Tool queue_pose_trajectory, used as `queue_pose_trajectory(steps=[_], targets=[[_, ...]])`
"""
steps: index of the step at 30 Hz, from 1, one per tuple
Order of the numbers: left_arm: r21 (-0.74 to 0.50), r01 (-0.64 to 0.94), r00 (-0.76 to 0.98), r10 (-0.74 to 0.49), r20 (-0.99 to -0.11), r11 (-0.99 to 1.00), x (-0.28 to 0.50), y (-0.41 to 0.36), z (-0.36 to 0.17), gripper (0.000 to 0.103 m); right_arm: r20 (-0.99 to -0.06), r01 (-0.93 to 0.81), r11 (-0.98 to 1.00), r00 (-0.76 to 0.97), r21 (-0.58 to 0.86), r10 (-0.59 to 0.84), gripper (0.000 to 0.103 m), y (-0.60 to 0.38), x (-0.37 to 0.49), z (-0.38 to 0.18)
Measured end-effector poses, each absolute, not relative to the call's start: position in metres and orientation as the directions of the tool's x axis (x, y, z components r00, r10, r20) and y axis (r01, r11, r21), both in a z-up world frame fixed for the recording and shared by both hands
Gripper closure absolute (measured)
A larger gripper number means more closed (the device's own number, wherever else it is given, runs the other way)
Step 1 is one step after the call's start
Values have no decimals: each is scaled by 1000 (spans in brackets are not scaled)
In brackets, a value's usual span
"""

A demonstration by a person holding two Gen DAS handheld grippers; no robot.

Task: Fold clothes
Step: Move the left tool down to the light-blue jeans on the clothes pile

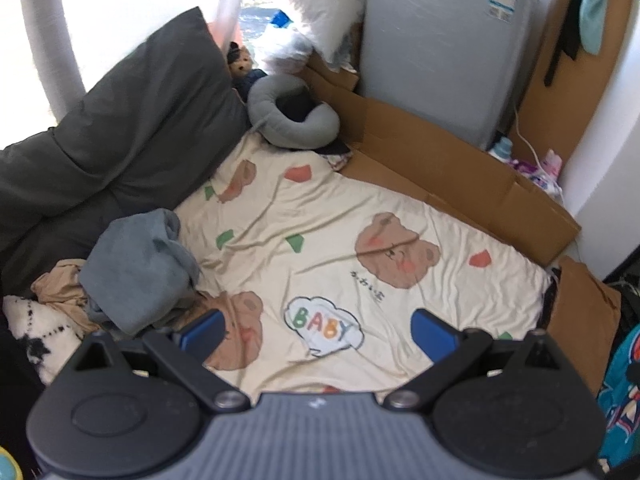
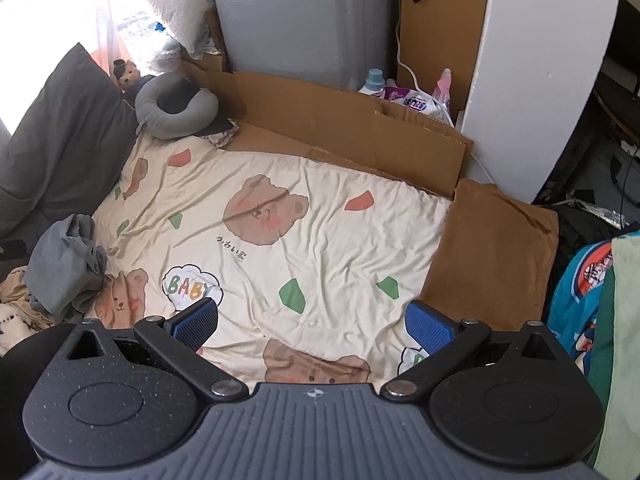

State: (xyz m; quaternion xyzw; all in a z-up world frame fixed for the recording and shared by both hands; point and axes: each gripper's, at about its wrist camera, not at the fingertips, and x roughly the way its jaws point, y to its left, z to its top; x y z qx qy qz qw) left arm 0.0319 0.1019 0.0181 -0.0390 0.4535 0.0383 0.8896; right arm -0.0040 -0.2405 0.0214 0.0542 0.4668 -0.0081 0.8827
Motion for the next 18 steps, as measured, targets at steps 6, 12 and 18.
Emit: queue_pose_trajectory(steps=[6,12,18], targets=[[-58,-137,607,38,-794,989,41,140,19,3,-818,43,997,575,70,33,0,-231,7,15],[-69,-173,624,55,-780,982,49,178,17,3,-819,34,997,573,66,35,0,-222,21,2],[-68,-208,623,78,-779,976,56,212,6,3,-818,3,998,573,64,51,0,-211,37,-14]])
